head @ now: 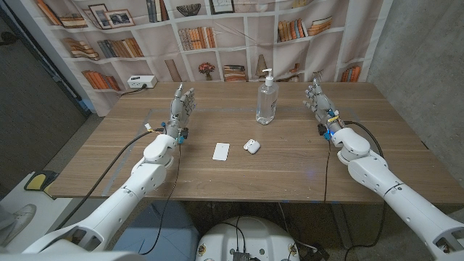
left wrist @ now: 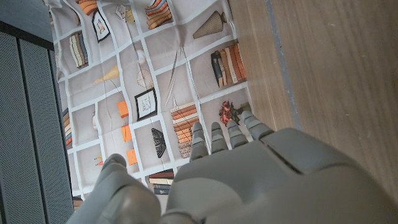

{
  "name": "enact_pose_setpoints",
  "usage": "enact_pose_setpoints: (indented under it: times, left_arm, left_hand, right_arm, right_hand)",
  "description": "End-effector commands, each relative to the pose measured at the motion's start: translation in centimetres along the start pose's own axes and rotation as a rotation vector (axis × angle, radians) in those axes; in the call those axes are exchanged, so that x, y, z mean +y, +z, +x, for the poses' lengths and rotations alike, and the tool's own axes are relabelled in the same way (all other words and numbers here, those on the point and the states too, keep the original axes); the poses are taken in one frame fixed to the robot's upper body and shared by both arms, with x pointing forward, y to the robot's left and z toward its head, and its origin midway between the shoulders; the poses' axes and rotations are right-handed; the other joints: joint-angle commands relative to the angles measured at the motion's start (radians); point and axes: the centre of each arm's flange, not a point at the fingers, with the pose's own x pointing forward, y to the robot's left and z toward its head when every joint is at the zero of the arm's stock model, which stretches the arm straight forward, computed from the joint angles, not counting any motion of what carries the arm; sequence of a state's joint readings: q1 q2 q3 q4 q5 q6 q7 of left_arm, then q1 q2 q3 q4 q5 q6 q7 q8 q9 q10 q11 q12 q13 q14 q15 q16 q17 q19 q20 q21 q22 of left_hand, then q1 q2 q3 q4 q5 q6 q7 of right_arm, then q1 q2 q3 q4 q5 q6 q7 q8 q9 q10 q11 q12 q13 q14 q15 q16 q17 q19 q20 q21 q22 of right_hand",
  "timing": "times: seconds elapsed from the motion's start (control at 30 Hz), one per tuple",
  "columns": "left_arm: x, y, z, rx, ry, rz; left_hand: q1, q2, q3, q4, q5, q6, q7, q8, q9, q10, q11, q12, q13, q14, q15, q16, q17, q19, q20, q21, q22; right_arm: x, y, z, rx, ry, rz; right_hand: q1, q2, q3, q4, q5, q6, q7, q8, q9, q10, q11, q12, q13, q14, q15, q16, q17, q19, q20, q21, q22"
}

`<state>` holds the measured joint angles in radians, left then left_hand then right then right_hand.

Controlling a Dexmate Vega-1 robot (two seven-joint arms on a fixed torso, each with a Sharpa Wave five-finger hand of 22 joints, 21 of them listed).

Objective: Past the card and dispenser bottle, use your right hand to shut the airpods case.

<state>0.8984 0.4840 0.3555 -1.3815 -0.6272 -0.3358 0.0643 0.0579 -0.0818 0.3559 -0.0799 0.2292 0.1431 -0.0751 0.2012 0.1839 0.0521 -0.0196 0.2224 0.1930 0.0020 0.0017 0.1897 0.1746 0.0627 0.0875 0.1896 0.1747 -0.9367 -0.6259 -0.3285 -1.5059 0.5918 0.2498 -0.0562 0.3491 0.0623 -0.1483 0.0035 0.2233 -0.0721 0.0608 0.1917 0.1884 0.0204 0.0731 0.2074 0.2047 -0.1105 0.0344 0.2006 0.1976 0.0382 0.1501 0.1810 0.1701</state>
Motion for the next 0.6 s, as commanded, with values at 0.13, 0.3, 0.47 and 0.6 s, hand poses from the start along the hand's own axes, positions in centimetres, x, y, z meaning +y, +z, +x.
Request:
enact_pose_setpoints:
  times: [0.13,0.3,0.47,0.6]
  left_arm:
    - [-0.83,-0.54,0.29,0.021,0.002,0.009]
    - [-0.55,-0.66,0.33,0.026,0.013,-0.001]
    - [-0.62,-0.48,0.49,0.028,-0.001,0.011]
    - [-0.64,-0.39,0.56,0.033,-0.007,0.019]
  left_hand:
    - [0.004,0.001,-0.003,-0.002,0.006,0.007,0.002,0.005,0.002,0.005,0.002,0.008,0.005,0.004,0.005,0.001,0.005,0.002,-0.001,0.008,0.002]
    - [0.005,0.002,-0.003,-0.002,0.006,0.007,0.004,0.004,0.002,0.005,0.005,0.007,0.005,0.003,0.006,0.000,0.005,0.002,-0.001,0.007,0.002]
    - [0.005,0.002,-0.004,-0.002,0.006,0.007,0.004,0.003,0.002,0.005,0.003,0.006,0.005,0.003,0.007,0.000,0.005,0.002,-0.001,0.007,0.002]
    - [0.006,0.003,-0.004,-0.002,0.006,0.006,0.003,0.003,0.002,0.004,0.005,0.006,0.005,0.003,0.006,0.000,0.005,0.001,-0.001,0.007,0.002]
  right_arm:
    - [-0.97,0.41,-0.35,-0.001,-0.011,-0.075]
    - [-0.73,0.47,-0.23,0.003,-0.002,-0.107]
    - [-0.48,0.74,-0.25,0.000,0.002,-0.135]
    - [-0.32,0.79,-0.66,-0.007,-0.002,-0.147]
  right_hand:
    - [0.028,0.000,0.005,-0.016,0.000,-0.011,0.013,0.003,0.005,-0.010,0.018,-0.002,0.004,-0.015,0.008,-0.005,0.003,-0.012,0.004,0.001,0.002]
    - [0.037,0.001,0.008,-0.021,0.000,-0.013,0.015,0.004,0.006,-0.011,0.019,-0.002,0.004,-0.018,0.011,-0.005,0.004,-0.015,0.005,0.001,0.002]
    - [0.052,0.002,0.013,-0.031,-0.001,-0.022,0.017,0.003,0.006,-0.016,0.028,-0.003,0.005,-0.026,0.019,-0.006,0.004,-0.020,0.007,0.001,0.002]
    - [0.059,0.002,0.015,-0.035,-0.001,-0.026,0.018,0.002,0.006,-0.018,0.031,-0.003,0.006,-0.029,0.021,-0.007,0.004,-0.022,0.007,0.001,0.002]
